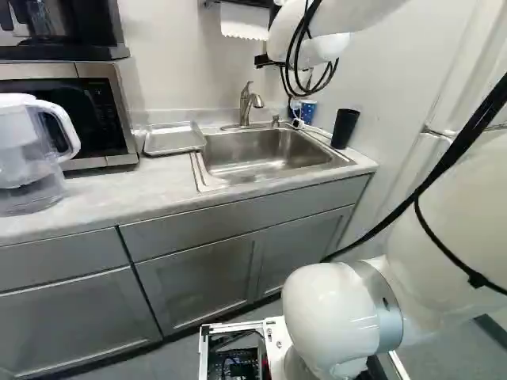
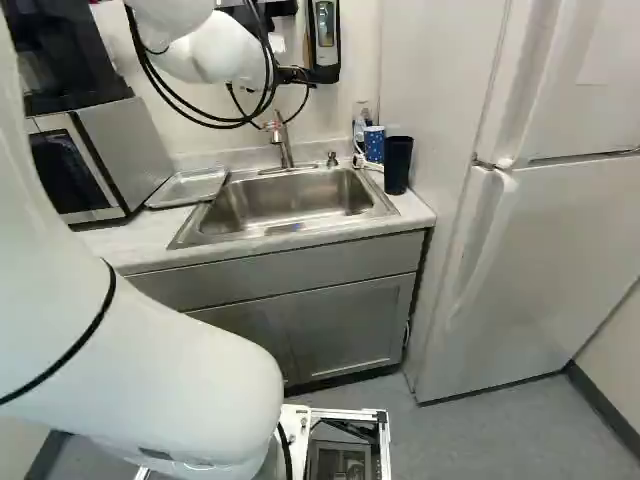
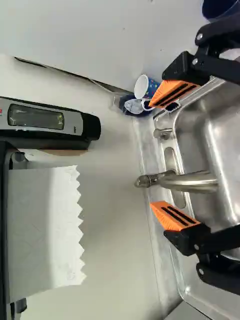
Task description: Rinse the cup and place it in the tray
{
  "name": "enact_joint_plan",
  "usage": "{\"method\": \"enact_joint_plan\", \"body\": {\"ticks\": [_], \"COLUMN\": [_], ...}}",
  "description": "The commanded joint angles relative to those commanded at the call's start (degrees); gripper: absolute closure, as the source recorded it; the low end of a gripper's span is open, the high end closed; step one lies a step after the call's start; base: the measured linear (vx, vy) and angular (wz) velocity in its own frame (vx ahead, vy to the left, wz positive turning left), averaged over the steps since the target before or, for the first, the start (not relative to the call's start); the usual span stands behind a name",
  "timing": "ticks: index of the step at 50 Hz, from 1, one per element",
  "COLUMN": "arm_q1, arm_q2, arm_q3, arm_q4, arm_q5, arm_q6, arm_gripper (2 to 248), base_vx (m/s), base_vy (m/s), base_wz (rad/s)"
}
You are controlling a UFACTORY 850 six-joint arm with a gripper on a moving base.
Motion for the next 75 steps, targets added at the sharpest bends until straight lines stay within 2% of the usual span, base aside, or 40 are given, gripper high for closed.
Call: {"method": "enact_joint_plan", "body": {"ticks": [36,55,75], "arm_q1": [0.00,0.00,0.18], "arm_q2": [-0.19,-2.38,-4.79], "arm_q3": [-0.17,-2.15,-4.38], "arm_q4": [0.00,0.00,0.00], "arm_q5": [0.00,-0.15,-2.40], "arm_q6": [0.00,0.00,0.00], "arm_gripper": [3,3,3], "base_vx": [0.008,0.000,0.000], "base_vy": [0.003,0.000,0.000], "base_wz": [-0.001,0.000,0.000]}}
